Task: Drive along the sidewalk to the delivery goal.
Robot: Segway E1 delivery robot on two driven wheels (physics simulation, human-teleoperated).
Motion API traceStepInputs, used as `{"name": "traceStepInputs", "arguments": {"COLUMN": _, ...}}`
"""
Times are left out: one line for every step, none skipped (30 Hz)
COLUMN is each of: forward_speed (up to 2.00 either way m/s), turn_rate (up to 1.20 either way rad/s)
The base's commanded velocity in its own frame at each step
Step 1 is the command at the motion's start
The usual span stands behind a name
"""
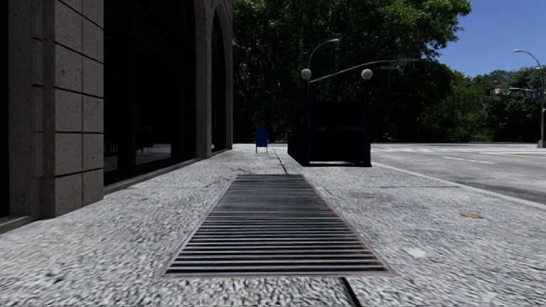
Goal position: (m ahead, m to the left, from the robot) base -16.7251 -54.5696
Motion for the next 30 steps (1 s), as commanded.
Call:
{"name": "traceStepInputs", "arguments": {"forward_speed": 2.0, "turn_rate": 0.0}}
{"name": "traceStepInputs", "arguments": {"forward_speed": 2.0, "turn_rate": 0.0}}
{"name": "traceStepInputs", "arguments": {"forward_speed": 2.0, "turn_rate": 0.0}}
{"name": "traceStepInputs", "arguments": {"forward_speed": 2.0, "turn_rate": 0.0}}
{"name": "traceStepInputs", "arguments": {"forward_speed": 2.0, "turn_rate": 0.0}}
{"name": "traceStepInputs", "arguments": {"forward_speed": 2.0, "turn_rate": 0.0}}
{"name": "traceStepInputs", "arguments": {"forward_speed": 2.0, "turn_rate": 0.0}}
{"name": "traceStepInputs", "arguments": {"forward_speed": 2.0, "turn_rate": 0.0}}
{"name": "traceStepInputs", "arguments": {"forward_speed": 2.0, "turn_rate": 0.0}}
{"name": "traceStepInputs", "arguments": {"forward_speed": 2.0, "turn_rate": 0.0}}
{"name": "traceStepInputs", "arguments": {"forward_speed": 2.0, "turn_rate": 0.0}}
{"name": "traceStepInputs", "arguments": {"forward_speed": 2.0, "turn_rate": 0.0}}
{"name": "traceStepInputs", "arguments": {"forward_speed": 2.0, "turn_rate": 0.0}}
{"name": "traceStepInputs", "arguments": {"forward_speed": 2.0, "turn_rate": 0.0}}
{"name": "traceStepInputs", "arguments": {"forward_speed": 2.0, "turn_rate": 0.0}}
{"name": "traceStepInputs", "arguments": {"forward_speed": 2.0, "turn_rate": 0.0}}
{"name": "traceStepInputs", "arguments": {"forward_speed": 2.0, "turn_rate": 0.0}}
{"name": "traceStepInputs", "arguments": {"forward_speed": 2.0, "turn_rate": 0.0}}
{"name": "traceStepInputs", "arguments": {"forward_speed": 2.0, "turn_rate": 0.0}}
{"name": "traceStepInputs", "arguments": {"forward_speed": 2.0, "turn_rate": 0.0}}
{"name": "traceStepInputs", "arguments": {"forward_speed": 2.0, "turn_rate": 0.0}}
{"name": "traceStepInputs", "arguments": {"forward_speed": 2.0, "turn_rate": 0.0}}
{"name": "traceStepInputs", "arguments": {"forward_speed": 2.0, "turn_rate": 0.0}}
{"name": "traceStepInputs", "arguments": {"forward_speed": 2.0, "turn_rate": 0.0}}
{"name": "traceStepInputs", "arguments": {"forward_speed": 2.0, "turn_rate": 0.0}}
{"name": "traceStepInputs", "arguments": {"forward_speed": 2.0, "turn_rate": 0.0}}
{"name": "traceStepInputs", "arguments": {"forward_speed": 2.0, "turn_rate": 0.0}}
{"name": "traceStepInputs", "arguments": {"forward_speed": 2.0, "turn_rate": 0.0}}
{"name": "traceStepInputs", "arguments": {"forward_speed": 2.0, "turn_rate": 0.0}}
{"name": "traceStepInputs", "arguments": {"forward_speed": 2.0, "turn_rate": 0.0}}
